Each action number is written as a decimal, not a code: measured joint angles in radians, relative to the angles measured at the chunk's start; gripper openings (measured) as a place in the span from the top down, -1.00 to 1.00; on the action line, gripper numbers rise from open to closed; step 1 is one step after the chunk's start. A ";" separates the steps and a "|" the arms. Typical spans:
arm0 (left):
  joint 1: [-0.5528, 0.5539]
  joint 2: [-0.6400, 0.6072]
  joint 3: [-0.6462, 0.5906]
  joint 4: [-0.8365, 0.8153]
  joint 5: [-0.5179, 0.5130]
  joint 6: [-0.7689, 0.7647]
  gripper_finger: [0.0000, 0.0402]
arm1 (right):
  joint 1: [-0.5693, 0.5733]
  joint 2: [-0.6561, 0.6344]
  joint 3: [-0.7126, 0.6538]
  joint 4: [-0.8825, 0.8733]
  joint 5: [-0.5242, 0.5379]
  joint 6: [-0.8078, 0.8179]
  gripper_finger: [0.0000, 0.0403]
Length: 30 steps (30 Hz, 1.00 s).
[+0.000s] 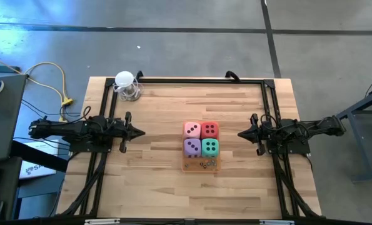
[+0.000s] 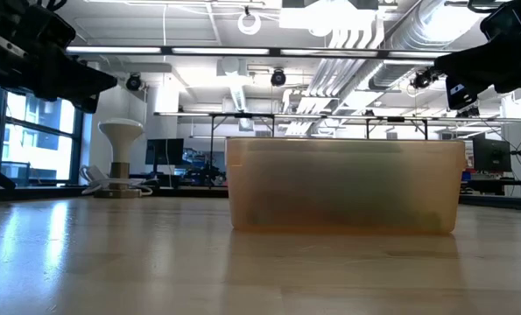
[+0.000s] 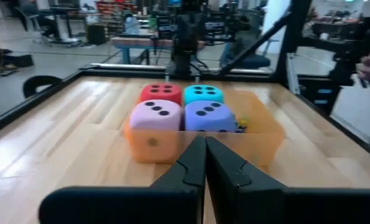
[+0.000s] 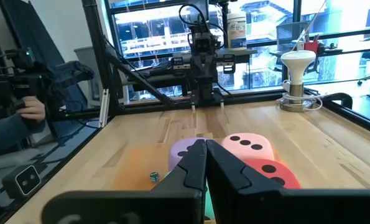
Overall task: Pick & Place Dice
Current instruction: Return to Home Position
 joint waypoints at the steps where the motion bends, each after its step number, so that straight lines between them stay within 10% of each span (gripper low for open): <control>1: 0.001 0.002 0.000 0.001 -0.008 0.002 1.00 | 0.000 0.000 0.000 0.000 0.000 0.000 0.99; 30: 0.000 0.011 -0.001 0.007 -0.009 0.033 1.00 | 0.000 0.000 0.000 -0.002 0.002 0.000 0.99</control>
